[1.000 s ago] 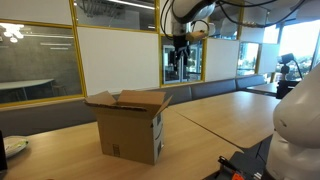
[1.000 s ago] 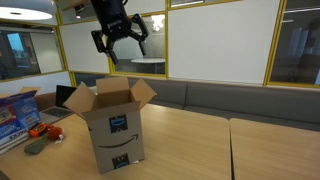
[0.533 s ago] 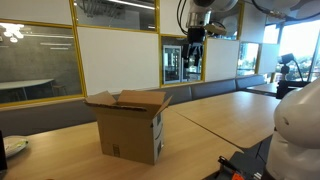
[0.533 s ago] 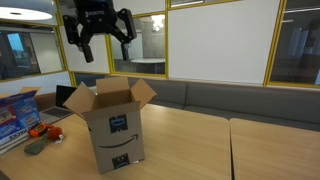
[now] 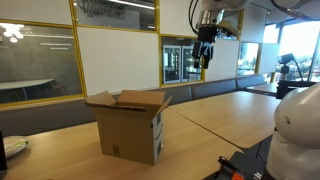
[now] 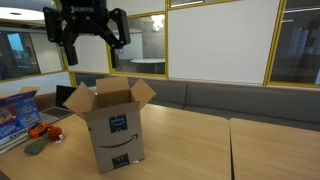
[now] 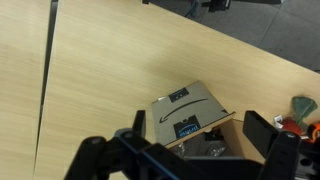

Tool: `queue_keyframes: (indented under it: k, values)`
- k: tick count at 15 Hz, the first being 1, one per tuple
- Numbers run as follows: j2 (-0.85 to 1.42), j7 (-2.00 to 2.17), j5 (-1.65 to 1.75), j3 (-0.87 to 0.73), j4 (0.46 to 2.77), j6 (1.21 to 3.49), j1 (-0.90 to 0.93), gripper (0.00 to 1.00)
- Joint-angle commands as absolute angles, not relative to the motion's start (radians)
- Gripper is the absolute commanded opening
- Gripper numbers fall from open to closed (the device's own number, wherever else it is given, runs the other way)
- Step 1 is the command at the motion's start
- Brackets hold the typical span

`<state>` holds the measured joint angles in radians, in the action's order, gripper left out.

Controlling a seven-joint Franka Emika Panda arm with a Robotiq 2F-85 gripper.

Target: Pick up the bottle from the table and put it in the box

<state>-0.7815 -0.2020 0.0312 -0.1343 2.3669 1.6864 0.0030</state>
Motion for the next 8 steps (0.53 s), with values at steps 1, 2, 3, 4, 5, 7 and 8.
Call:
queue_keyframes:
  k: [1, 2, 3, 4, 5, 7, 8]
  values:
    - [-0.779, -0.205, 0.028, -0.13, 2.366, 1.685, -0.003, 1.0]
    - [-0.777, -0.205, 0.028, -0.13, 2.366, 1.685, -0.003, 1.0]
    - [-0.775, -0.205, 0.028, -0.13, 2.366, 1.685, -0.003, 1.0]
    - [-0.774, -0.205, 0.028, -0.13, 2.366, 1.685, -0.003, 1.0]
    - [-0.774, -0.205, 0.028, -0.13, 2.366, 1.685, -0.003, 1.0]
    - [-0.774, -0.205, 0.028, -0.13, 2.366, 1.685, -0.003, 1.0]
    - [-0.774, -0.205, 0.028, -0.13, 2.366, 1.685, -0.003, 1.0]
